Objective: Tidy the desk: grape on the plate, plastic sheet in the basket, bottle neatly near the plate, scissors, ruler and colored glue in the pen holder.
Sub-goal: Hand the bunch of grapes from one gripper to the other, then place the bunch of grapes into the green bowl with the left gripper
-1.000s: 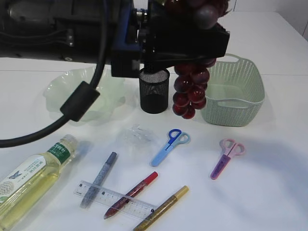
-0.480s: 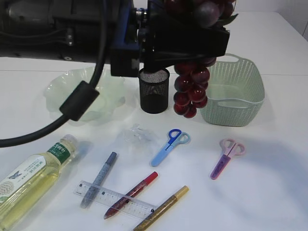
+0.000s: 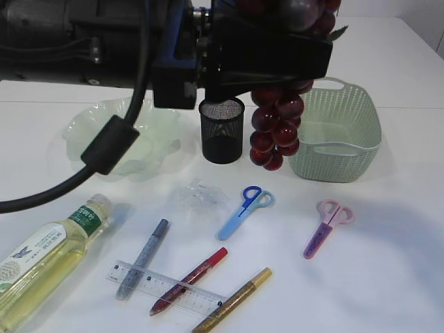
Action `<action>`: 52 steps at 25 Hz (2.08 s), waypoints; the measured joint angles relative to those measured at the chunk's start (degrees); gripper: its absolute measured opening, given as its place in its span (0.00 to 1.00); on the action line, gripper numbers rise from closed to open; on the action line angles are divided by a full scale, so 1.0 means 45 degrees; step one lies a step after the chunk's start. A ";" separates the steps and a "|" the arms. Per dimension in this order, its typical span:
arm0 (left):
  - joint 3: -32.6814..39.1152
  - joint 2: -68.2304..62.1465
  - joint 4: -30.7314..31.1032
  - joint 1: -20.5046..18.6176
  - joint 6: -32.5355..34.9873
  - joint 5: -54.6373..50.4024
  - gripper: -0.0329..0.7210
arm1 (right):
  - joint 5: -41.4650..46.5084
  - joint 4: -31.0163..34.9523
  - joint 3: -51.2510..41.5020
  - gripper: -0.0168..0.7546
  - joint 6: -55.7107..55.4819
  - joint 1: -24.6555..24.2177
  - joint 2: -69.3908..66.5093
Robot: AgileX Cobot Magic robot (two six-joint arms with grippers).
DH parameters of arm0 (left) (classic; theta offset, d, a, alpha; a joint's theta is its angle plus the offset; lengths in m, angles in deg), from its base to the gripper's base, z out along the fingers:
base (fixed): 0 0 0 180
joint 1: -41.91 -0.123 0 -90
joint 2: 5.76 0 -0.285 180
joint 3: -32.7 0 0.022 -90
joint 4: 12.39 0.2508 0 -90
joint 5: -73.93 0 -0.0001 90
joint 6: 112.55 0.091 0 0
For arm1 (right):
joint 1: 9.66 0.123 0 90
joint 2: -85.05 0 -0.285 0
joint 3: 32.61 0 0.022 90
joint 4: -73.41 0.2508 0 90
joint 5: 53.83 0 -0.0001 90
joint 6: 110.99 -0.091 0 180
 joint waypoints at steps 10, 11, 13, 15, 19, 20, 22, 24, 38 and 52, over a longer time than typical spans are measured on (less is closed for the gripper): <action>0.0000 0.0000 0.0000 -0.0135 0.0000 0.0032 0.20 | -0.0830 -0.0147 0.0000 0.85 -0.0196 0.0000 0.0000; 0.0000 0.0000 0.0000 -0.0187 0.0000 0.0127 0.20 | -0.0923 -0.0253 0.0000 0.85 -0.0220 0.0000 0.0000; 0.0000 0.0000 0.0000 -0.0298 0.0000 0.0276 0.20 | -0.1085 -0.0404 0.0000 0.85 -0.0242 0.0000 0.0000; 0.0000 0.0000 0.0000 -0.0381 -0.0024 0.0356 0.20 | -0.1133 -0.0489 0.0000 0.85 -0.0247 0.0000 0.0000; 0.0000 0.0000 0.0000 -0.0370 -0.0024 0.0563 0.19 | -0.1274 -0.0973 0.0000 0.85 -0.0307 0.0000 0.0000; 0.0000 0.0000 0.0000 -0.0370 -0.0024 0.0657 0.19 | -0.1298 -0.1124 0.0000 0.85 -0.0333 0.0000 0.0000; 0.0000 0.0000 0.0000 -0.0388 -0.0042 0.0892 0.19 | -0.1350 -0.1437 0.0000 0.85 -0.0391 0.0000 -0.0048; 0.0000 0.0000 0.0000 -0.0388 -0.0042 0.1221 0.19 | -0.1350 -0.1706 0.0000 0.84 -0.0527 0.0000 -0.0189; 0.0000 0.0000 0.2418 -0.0388 -0.1785 0.5015 0.19 | -0.1463 -0.1915 0.0000 0.80 -0.0649 0.0000 -0.0505; 0.0000 0.0000 0.8429 -0.2437 -0.9106 0.5569 0.19 | -0.1489 -0.2233 0.0000 0.79 -0.0999 0.0000 -0.0505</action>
